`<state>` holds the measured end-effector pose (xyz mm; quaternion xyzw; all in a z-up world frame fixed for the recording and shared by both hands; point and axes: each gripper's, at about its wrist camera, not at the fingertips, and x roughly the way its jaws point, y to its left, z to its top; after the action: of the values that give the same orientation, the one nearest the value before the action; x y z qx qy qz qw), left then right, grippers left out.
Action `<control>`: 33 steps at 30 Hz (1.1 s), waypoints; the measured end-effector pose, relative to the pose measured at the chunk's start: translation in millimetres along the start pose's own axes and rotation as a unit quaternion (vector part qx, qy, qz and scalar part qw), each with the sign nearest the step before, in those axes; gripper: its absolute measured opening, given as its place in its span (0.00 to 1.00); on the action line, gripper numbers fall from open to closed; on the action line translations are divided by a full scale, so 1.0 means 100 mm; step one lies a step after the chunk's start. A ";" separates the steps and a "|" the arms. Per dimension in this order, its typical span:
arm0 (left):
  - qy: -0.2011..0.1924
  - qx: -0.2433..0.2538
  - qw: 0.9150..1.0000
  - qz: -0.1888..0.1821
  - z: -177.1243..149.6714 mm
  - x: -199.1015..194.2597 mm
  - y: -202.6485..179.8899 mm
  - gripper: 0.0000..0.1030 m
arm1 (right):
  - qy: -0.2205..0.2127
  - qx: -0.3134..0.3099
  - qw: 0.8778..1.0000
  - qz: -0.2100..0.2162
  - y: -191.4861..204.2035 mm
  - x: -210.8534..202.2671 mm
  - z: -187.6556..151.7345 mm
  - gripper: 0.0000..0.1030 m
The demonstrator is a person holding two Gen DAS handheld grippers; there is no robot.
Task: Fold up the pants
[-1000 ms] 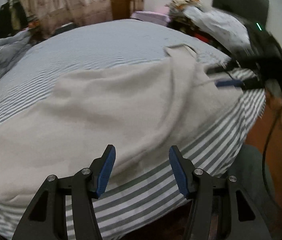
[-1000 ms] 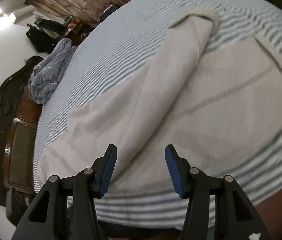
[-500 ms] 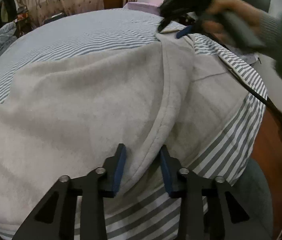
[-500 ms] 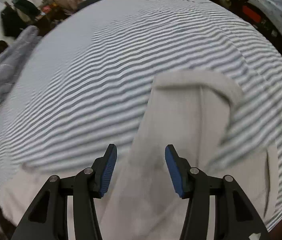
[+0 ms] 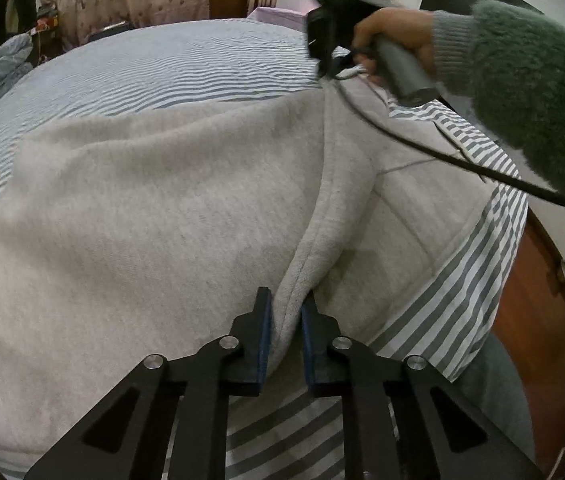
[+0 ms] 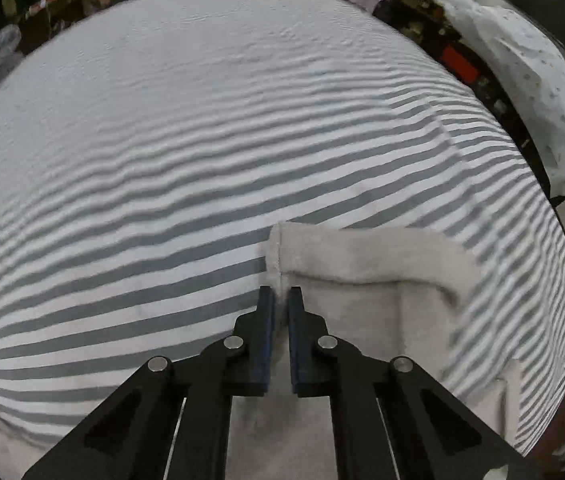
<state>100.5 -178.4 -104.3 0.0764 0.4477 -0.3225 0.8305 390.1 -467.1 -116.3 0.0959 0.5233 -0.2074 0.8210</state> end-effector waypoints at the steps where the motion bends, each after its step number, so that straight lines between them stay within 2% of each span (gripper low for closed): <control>1: 0.000 -0.001 1.000 0.001 0.00 0.00 -0.01 0.12 | -0.015 0.011 1.000 0.008 -0.10 -0.14 0.01 0.05; 3: -0.002 0.001 1.000 0.007 0.02 -0.02 -0.02 0.11 | -0.033 0.036 0.998 0.027 -0.32 -0.38 0.00 0.05; 6: -0.010 0.004 1.000 0.016 0.04 -0.07 -0.05 0.10 | -0.066 0.077 0.993 0.056 -0.85 -0.88 -0.11 0.05; 9: -0.019 0.005 1.000 0.023 0.07 -0.13 -0.07 0.09 | -0.077 0.107 0.988 0.078 -1.24 -1.16 -0.29 0.05; 12: -0.026 0.015 0.999 0.028 0.09 -0.21 -0.11 0.08 | -0.085 0.134 0.983 0.094 -1.66 -1.36 -0.62 0.05; 17: -0.030 0.031 0.999 0.033 0.05 -0.30 -0.18 0.08 | -0.070 0.181 0.975 0.106 -2.07 -1.31 -1.14 0.05; 20: -0.025 0.048 0.998 0.037 -0.01 -0.30 -0.23 0.08 | -0.044 0.208 0.972 0.105 -2.28 -1.10 -1.47 0.05; 22: -0.020 0.056 0.997 0.042 -0.05 -0.29 -0.26 0.07 | -0.022 0.225 0.969 0.102 -2.40 -0.89 -1.66 0.05; 23: -0.019 0.061 0.997 0.046 -0.06 -0.28 -0.28 0.07 | -0.015 0.231 0.968 0.098 -2.42 -0.84 -1.74 0.00; 25: -0.019 0.069 0.996 0.049 -0.09 -0.28 -0.31 0.07 | -0.011 0.243 0.967 0.076 -2.52 -0.73 -1.87 0.00; 28: -0.018 0.070 0.996 0.048 -0.10 -0.29 -0.31 0.07 | 0.005 0.276 0.954 0.118 -2.63 -0.63 -2.00 0.00; 31: -0.013 0.067 0.996 0.050 -0.11 -0.26 -0.30 0.07 | 0.000 0.306 0.940 0.151 -2.68 -0.57 -2.02 0.06; 33: -0.011 0.069 0.996 0.055 -0.11 -0.25 -0.31 0.07 | 0.013 0.324 0.930 0.174 -2.70 -0.45 -2.02 0.10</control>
<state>64.6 -186.7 -86.0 0.1540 0.4104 -0.3075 0.8446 88.8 -622.8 -147.3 0.4489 0.4130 -0.2178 0.7619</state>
